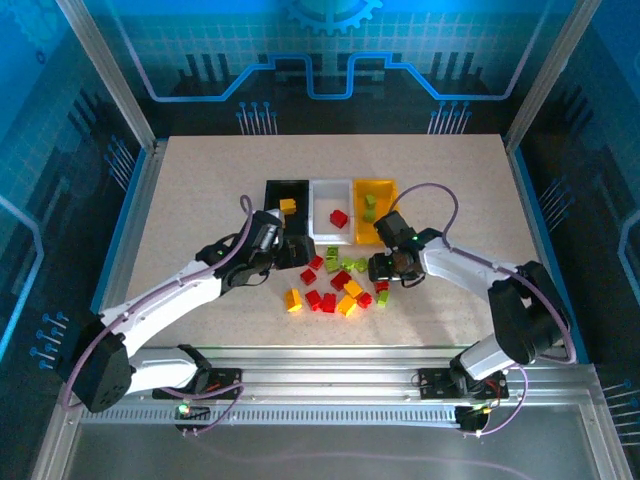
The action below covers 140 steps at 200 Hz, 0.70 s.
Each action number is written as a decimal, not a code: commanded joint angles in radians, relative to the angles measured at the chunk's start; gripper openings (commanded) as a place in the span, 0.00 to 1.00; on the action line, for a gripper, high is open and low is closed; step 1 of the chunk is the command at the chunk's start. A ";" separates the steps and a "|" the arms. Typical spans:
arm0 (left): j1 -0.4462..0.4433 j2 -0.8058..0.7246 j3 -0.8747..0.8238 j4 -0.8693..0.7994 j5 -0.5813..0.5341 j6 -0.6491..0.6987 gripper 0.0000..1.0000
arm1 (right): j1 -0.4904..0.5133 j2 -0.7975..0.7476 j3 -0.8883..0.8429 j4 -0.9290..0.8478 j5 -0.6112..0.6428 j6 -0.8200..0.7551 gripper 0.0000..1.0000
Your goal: Sort the legos into containers by color
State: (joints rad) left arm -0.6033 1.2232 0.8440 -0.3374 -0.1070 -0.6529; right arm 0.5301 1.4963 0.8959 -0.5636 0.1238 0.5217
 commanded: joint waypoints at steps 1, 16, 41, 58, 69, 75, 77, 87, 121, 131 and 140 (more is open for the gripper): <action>-0.003 -0.038 -0.024 -0.015 0.003 -0.010 0.99 | 0.012 -0.052 0.009 0.014 -0.022 -0.021 0.64; -0.003 -0.044 -0.026 -0.013 0.004 -0.009 0.99 | 0.016 -0.038 0.016 0.020 -0.050 -0.023 0.66; -0.003 -0.044 -0.036 -0.012 0.002 -0.012 0.99 | 0.015 0.037 0.020 -0.009 -0.022 0.013 0.65; -0.003 -0.045 -0.046 -0.009 0.006 -0.017 0.99 | 0.015 0.067 -0.002 0.006 -0.004 0.033 0.63; -0.003 -0.044 -0.053 -0.009 0.004 -0.022 0.99 | 0.015 0.078 -0.011 0.023 -0.009 0.037 0.61; -0.003 -0.046 -0.056 -0.009 0.003 -0.022 0.99 | 0.016 0.083 -0.010 0.034 -0.017 0.037 0.59; -0.003 -0.046 -0.057 -0.009 0.004 -0.022 0.99 | 0.015 0.085 -0.011 0.036 -0.020 0.037 0.59; -0.003 -0.049 -0.059 -0.013 -0.001 -0.022 0.99 | 0.015 0.090 -0.011 0.045 -0.026 0.035 0.55; -0.003 -0.074 -0.073 -0.022 -0.026 -0.025 0.99 | 0.016 0.056 -0.041 0.050 -0.011 0.026 0.34; -0.003 -0.082 -0.081 -0.020 -0.029 -0.025 0.99 | 0.015 0.035 -0.041 0.049 -0.008 0.022 0.29; -0.003 -0.090 -0.088 -0.018 -0.032 -0.026 0.99 | 0.016 0.014 -0.040 0.043 -0.005 0.018 0.27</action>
State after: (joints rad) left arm -0.6033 1.1728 0.7818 -0.3420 -0.1143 -0.6563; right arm 0.5377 1.5600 0.8745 -0.5102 0.0994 0.5438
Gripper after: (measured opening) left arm 0.990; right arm 0.304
